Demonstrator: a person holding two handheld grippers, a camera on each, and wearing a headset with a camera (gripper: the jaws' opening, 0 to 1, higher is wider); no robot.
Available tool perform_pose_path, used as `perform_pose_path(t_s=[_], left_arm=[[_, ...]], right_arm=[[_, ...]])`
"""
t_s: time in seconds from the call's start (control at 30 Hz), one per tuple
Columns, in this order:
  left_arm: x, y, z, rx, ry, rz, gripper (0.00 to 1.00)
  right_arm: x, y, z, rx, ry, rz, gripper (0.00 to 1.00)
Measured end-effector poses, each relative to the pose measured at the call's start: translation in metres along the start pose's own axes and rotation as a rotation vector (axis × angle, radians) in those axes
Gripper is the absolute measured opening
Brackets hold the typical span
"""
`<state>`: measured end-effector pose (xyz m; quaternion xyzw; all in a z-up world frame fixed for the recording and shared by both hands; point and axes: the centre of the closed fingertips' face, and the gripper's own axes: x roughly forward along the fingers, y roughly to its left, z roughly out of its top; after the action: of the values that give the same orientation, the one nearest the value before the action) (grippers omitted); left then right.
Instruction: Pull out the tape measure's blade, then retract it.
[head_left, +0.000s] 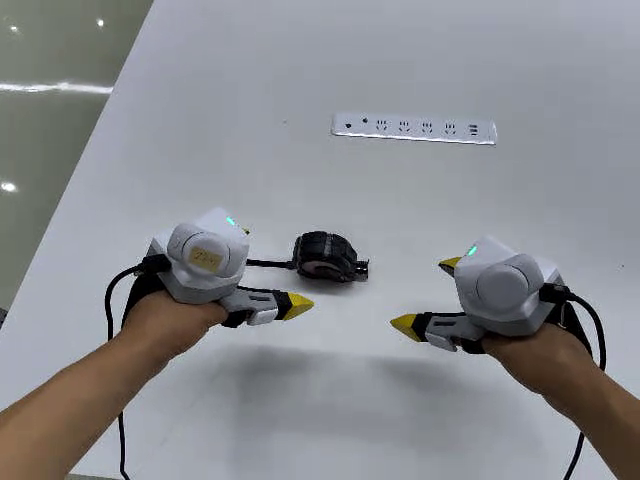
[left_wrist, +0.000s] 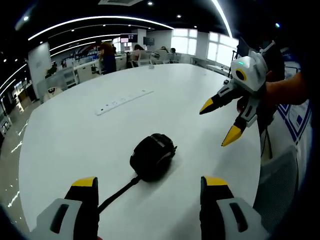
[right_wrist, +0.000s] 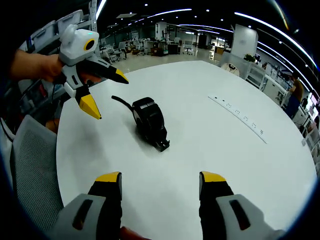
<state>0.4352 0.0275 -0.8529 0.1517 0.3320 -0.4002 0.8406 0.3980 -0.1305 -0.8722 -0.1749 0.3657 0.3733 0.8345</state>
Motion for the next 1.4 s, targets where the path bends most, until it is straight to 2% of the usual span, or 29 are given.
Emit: perform_pose_path(t_s=[0.67,0.93,1.07,1.4], left_arm=[[0.024,0.001,0.003,0.106,0.035,-0.055,0.75],[0.029,0.002,0.003,0.12,0.042,-0.069,0.73],[0.038,0.001,0.003,0.148,0.05,-0.094,0.72],[0.051,-0.003,0.014,0.199,0.051,-0.139,0.68]], right_arm=[[0.034,-0.005,0.008,-0.14,0.015,0.075,0.57],[0.042,-0.004,0.01,-0.169,0.016,0.095,0.54],[0.055,-0.004,0.013,-0.21,0.01,0.127,0.51],[0.072,-0.003,0.017,-0.278,0.012,0.171,0.45]])
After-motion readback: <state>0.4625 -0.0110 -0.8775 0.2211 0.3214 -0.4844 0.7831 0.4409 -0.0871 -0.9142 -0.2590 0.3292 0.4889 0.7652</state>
